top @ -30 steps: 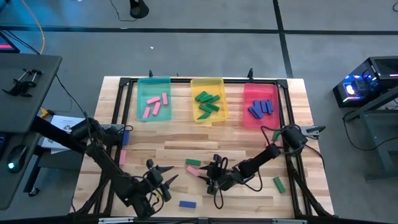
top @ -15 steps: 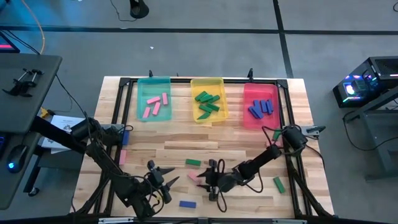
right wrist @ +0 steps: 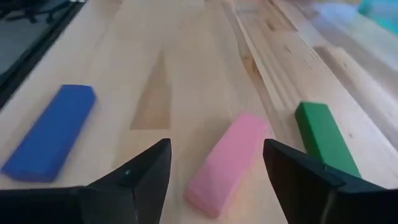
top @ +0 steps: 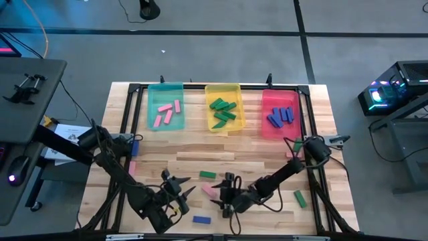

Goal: Sort blocks
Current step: Put the pink wooden block into the blue bin, then move the pink wooden block to the center of the table

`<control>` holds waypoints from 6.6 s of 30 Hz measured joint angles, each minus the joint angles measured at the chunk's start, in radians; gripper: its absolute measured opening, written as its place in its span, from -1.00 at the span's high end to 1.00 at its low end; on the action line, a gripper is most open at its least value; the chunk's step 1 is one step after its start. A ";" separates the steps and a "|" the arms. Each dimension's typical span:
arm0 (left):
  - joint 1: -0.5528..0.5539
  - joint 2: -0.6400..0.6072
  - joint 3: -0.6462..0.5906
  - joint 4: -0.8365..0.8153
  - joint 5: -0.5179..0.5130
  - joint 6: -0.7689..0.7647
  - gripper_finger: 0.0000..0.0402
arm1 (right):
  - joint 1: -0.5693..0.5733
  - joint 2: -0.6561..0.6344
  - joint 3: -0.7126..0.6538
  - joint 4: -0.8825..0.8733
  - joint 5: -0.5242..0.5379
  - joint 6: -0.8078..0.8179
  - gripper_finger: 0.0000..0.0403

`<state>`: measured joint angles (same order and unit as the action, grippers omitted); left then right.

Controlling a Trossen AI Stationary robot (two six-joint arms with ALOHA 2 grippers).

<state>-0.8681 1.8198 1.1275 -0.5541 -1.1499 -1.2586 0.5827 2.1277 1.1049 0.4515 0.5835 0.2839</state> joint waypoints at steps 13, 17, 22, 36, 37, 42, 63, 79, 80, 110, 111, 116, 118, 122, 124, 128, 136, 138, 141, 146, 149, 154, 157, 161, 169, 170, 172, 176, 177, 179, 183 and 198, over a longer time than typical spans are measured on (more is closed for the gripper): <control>0.011 0.000 0.000 0.004 0.009 0.036 0.13 | -0.006 0.088 0.007 -0.014 0.019 0.177 -0.08; 0.000 0.007 0.000 0.009 0.027 0.081 0.13 | -0.015 0.085 0.008 -0.068 0.011 0.183 0.34; -0.028 0.055 -0.001 0.008 0.019 0.030 0.13 | -0.032 0.043 -0.005 -0.089 -0.068 0.059 0.65; 0.013 0.074 -0.001 0.310 0.118 0.372 0.08 | -0.036 -0.304 -0.199 -0.051 -0.195 -0.215 0.65; 0.026 0.074 0.000 0.342 0.126 0.417 0.06 | -0.036 -0.309 -0.199 -0.029 -0.207 -0.225 0.65; 0.096 0.074 0.000 0.489 0.217 0.623 -0.05 | -0.035 -0.307 -0.198 -0.006 -0.226 -0.240 0.65; 0.161 0.074 -0.001 0.582 0.363 0.751 0.60 | -0.035 -0.308 -0.197 0.023 -0.260 -0.237 0.63; 0.180 -0.142 0.000 -0.397 0.190 0.019 0.61 | -0.039 -0.358 -0.195 -0.374 0.064 0.011 0.14; 0.204 -0.168 0.000 -0.515 0.190 -0.050 0.61 | -0.039 -0.358 -0.195 -0.375 0.072 0.003 0.13; 1.583 -0.277 -0.211 -0.226 0.795 0.868 0.54 | -0.006 -0.357 -0.195 -0.341 0.079 0.007 0.13; 1.580 -0.277 -0.216 -0.223 0.782 0.868 0.48 | -0.005 -0.357 -0.195 -0.340 0.079 0.011 0.13; 1.582 -0.276 -0.216 -0.194 0.779 0.869 0.20 | -0.005 -0.357 -0.195 -0.337 0.079 0.033 0.13; 1.591 -0.276 -0.216 -0.190 0.784 0.870 0.12 | -0.004 -0.357 -0.196 -0.324 0.079 0.033 0.13; 1.605 -0.283 -0.216 -0.192 0.783 0.891 0.05 | -0.004 -0.357 -0.195 -0.304 0.073 0.034 0.13; 1.608 -0.306 -0.216 -0.200 0.783 0.902 0.04 | -0.004 -0.357 -0.196 -0.304 0.067 0.052 0.13; 1.572 -0.401 -0.216 -0.209 0.756 0.906 0.04 | 0.005 -0.357 -0.196 -0.304 0.060 0.075 0.13; 1.224 -0.686 -0.215 -0.220 0.740 0.805 0.06 | 0.016 -0.357 -0.196 -0.285 0.080 0.064 0.13; 1.067 -0.716 -0.214 -0.244 0.726 0.728 0.10 | 0.015 -0.357 -0.196 -0.266 0.093 0.038 0.13; 0.826 -0.705 -0.214 -0.303 0.705 0.574 0.19 | 0.009 -0.357 -0.196 -0.234 0.101 -0.018 0.13; 0.509 -0.599 -0.215 -0.458 0.749 0.198 0.36 | -0.001 -0.356 -0.196 -0.188 0.100 -0.084 0.13; 0.382 -0.515 -0.215 -0.604 0.889 -0.035 0.47 | -0.007 -0.356 -0.196 -0.184 0.098 -0.103 0.13; 0.268 -0.369 -0.216 -0.859 1.219 -0.239 0.68 | -0.014 -0.356 -0.196 -0.184 0.098 -0.120 0.13; 0.259 -0.301 -0.216 -0.880 1.281 -0.228 0.81 | -0.018 -0.356 -0.196 -0.184 0.098 -0.135 0.13; 0.286 -0.220 -0.216 -0.872 1.292 -0.124 0.97 | -0.020 -0.356 -0.196 -0.184 0.098 -0.136 0.13; 0.365 -0.052 -0.216 -0.912 1.323 0.149 1.00 | -0.020 -0.356 -0.196 -0.184 0.087 -0.131 0.13; 0.373 -0.031 -0.217 -0.904 1.337 0.183 1.00 | -0.020 -0.356 -0.196 -0.184 0.082 -0.131 0.13; 0.385 0.003 -0.233 -0.878 1.359 0.248 1.00 | -0.019 -0.356 -0.196 -0.184 0.079 -0.130 0.13; 0.388 0.050 -0.288 -0.839 1.412 0.335 1.00 | -0.019 -0.356 -0.196 -0.184 0.063 -0.128 0.13; 0.388 0.054 -0.300 -0.840 1.412 0.344 1.00 | -0.019 -0.356 -0.196 -0.184 0.060 -0.128 0.13; 0.388 0.053 -0.320 -0.825 1.413 0.345 1.00 | -0.017 -0.356 -0.196 -0.184 0.055 -0.128 0.13; 0.390 0.032 -0.382 -0.723 1.451 0.367 1.00 | -0.017 -0.356 -0.196 -0.184 0.055 -0.128 0.13; 0.394 -0.048 -0.161 -0.656 1.276 0.294 1.00 | -0.023 -0.356 -0.196 -0.173 0.055 -0.133 0.13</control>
<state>-0.4742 1.7720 0.9660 -1.2098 0.1260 -0.9647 0.5600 1.7714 0.9092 0.2786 0.6384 0.1513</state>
